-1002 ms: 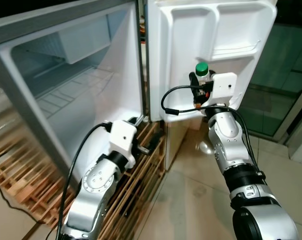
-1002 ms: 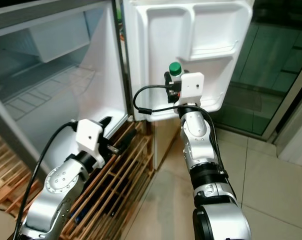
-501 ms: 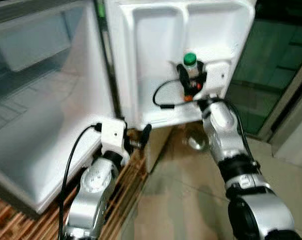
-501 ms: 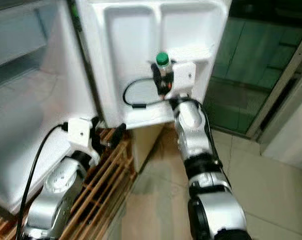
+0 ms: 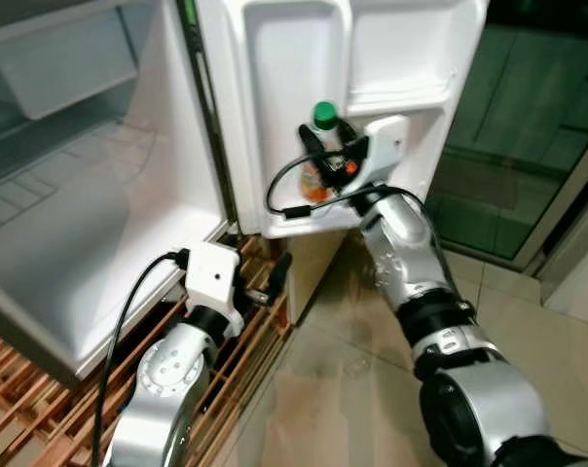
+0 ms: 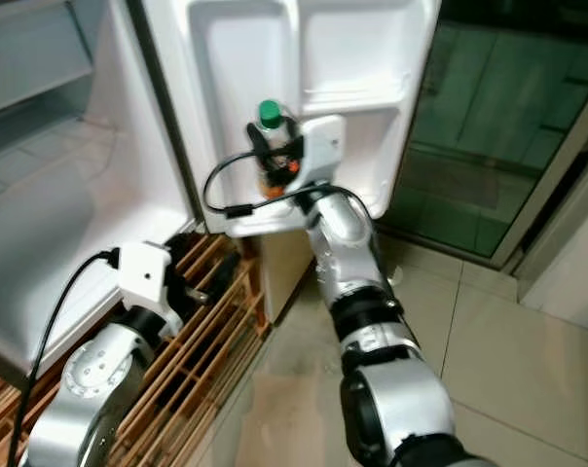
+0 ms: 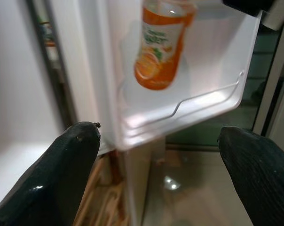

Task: Restocking fridge

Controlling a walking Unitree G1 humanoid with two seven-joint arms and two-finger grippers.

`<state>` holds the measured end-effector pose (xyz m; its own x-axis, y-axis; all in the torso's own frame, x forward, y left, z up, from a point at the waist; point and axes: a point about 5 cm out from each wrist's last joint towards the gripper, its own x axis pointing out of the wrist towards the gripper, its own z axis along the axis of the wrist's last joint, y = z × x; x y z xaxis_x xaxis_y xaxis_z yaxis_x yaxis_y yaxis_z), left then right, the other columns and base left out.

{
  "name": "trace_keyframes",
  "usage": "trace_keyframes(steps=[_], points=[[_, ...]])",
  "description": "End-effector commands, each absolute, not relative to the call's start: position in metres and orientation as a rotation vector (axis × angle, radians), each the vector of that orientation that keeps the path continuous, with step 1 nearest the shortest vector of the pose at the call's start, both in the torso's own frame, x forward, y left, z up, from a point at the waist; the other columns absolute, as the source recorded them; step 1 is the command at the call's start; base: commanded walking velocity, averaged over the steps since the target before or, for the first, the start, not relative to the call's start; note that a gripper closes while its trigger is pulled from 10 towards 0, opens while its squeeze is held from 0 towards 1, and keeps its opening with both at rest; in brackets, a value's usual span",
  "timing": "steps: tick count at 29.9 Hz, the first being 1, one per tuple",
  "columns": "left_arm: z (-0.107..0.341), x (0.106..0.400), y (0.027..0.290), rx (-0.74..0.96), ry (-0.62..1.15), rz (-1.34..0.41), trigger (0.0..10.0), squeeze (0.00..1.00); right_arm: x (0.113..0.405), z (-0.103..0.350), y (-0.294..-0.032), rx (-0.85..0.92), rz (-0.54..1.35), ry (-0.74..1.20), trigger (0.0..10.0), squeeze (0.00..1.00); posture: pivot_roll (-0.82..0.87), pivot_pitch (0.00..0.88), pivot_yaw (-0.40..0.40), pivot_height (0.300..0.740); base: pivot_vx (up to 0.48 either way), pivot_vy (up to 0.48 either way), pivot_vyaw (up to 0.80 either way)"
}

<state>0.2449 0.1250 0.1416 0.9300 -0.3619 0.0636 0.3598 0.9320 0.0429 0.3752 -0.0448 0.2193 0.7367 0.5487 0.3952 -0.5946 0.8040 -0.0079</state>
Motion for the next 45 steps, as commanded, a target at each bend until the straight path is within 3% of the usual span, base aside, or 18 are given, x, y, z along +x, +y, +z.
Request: trace_keyframes(steps=[1,8,18,22,26,35,45], points=[[0.147,0.241,0.126,0.063,-0.088,-0.376,10.0,0.0,0.374,0.225,-0.036,0.062,0.662,-0.433,10.0,0.0,0.09,0.12,0.094,0.74,0.0,0.0,0.0],[0.153,0.228,0.121,0.067,-0.092,-0.433,10.0,0.0,0.364,0.228,-0.018,0.008,0.677,-0.499,10.0,0.0,0.09,0.133,0.116,0.74,0.107,0.0,0.0],[0.15,0.223,0.109,0.039,-0.08,-0.487,10.0,0.0,0.37,0.225,-0.036,-0.009,0.584,-0.499,10.0,0.0,0.06,0.126,0.097,0.74,0.48,0.0,0.0],[0.15,0.229,0.112,0.084,-0.074,-0.427,10.0,0.0,0.372,0.224,-0.038,-0.03,0.586,-0.487,10.0,0.0,0.05,0.117,0.091,0.74,0.436,0.0,0.0],[0.144,0.236,0.116,0.1,-0.037,-0.347,10.0,0.0,0.371,0.228,-0.033,-0.042,0.608,-0.494,10.0,0.0,0.04,0.114,0.083,0.74,0.0,0.0,0.0],[0.142,0.238,0.117,0.071,-0.03,-0.312,10.0,0.0,0.377,0.229,-0.038,-0.069,0.522,-0.478,10.0,0.0,0.04,0.118,0.05,0.74,0.0,0.0,0.0],[0.15,0.229,0.121,0.111,-0.091,-0.31,10.0,0.0,0.377,0.225,-0.035,-0.065,0.553,-0.478,10.0,0.0,0.08,0.156,0.057,0.74,0.0,0.0,0.0]])
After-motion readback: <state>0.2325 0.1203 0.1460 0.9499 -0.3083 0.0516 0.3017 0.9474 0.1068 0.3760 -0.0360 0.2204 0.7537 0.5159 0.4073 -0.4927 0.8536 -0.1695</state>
